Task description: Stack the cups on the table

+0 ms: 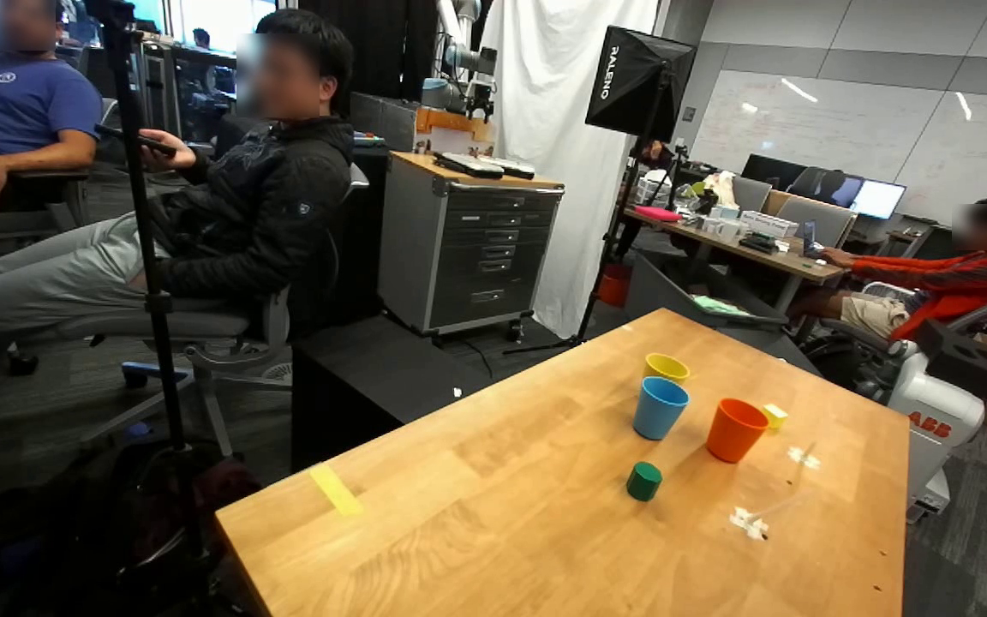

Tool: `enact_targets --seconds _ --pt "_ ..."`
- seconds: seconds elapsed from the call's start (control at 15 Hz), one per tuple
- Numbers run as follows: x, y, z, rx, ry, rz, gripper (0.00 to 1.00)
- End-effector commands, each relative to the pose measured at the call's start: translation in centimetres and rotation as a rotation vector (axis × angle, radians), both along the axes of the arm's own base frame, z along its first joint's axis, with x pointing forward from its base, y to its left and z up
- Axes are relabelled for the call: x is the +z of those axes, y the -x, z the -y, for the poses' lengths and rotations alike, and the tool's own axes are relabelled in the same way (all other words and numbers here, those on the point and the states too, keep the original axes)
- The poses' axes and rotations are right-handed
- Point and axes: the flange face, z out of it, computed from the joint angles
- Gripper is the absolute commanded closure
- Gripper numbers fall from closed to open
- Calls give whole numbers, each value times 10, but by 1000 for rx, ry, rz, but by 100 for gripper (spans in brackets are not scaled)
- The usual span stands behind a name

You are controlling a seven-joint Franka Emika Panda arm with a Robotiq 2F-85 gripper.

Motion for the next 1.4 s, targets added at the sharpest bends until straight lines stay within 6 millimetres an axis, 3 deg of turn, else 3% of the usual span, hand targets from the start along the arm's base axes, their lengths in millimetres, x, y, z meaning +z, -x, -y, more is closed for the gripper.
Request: enact_targets --seconds 0.0,0.33,0.73,0.93,1.07,1.27,1.33 --pt "-5 -1 6 -23 -13 22 0" --pt "6 -27 42 -96 7 176 0" --pt "18 -53 111 -193 36 378 0" --pt "15 -66 141 -229 37 446 0" --pt "12 -71 147 -239 8 434 0" --pt "16 -70 134 -220 -4 417 0" --pt "5 -67 141 -243 9 408 0"
